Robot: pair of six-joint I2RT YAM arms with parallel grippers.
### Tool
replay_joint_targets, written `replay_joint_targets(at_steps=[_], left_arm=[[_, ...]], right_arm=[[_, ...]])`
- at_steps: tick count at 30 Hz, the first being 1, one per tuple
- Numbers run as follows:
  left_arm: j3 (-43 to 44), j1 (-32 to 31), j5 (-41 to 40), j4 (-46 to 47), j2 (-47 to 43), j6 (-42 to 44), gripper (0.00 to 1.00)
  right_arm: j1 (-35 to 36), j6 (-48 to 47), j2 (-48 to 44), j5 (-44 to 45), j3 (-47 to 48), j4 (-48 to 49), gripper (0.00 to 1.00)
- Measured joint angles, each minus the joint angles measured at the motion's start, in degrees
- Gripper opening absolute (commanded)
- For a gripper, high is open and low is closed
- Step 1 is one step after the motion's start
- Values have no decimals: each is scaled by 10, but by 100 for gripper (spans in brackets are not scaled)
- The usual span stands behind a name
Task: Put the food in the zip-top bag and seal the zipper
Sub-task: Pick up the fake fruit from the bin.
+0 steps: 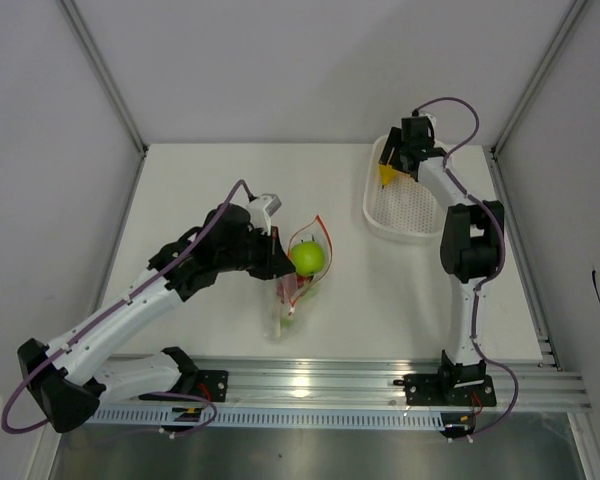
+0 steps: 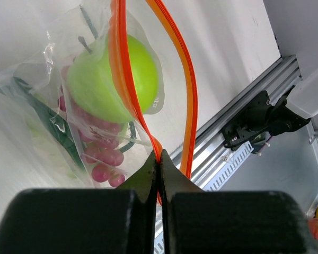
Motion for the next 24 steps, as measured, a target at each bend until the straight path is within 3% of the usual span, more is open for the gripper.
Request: replay_joint_targets(at_steps=[10,24], left_arm=[[-1,0,7,16,28,0,1],[-1,0,9,19,34,0,1]], right_arm=[[-2,-12,79,0,23,-6,64],[-1,-24,149,-9,92,-7,56]])
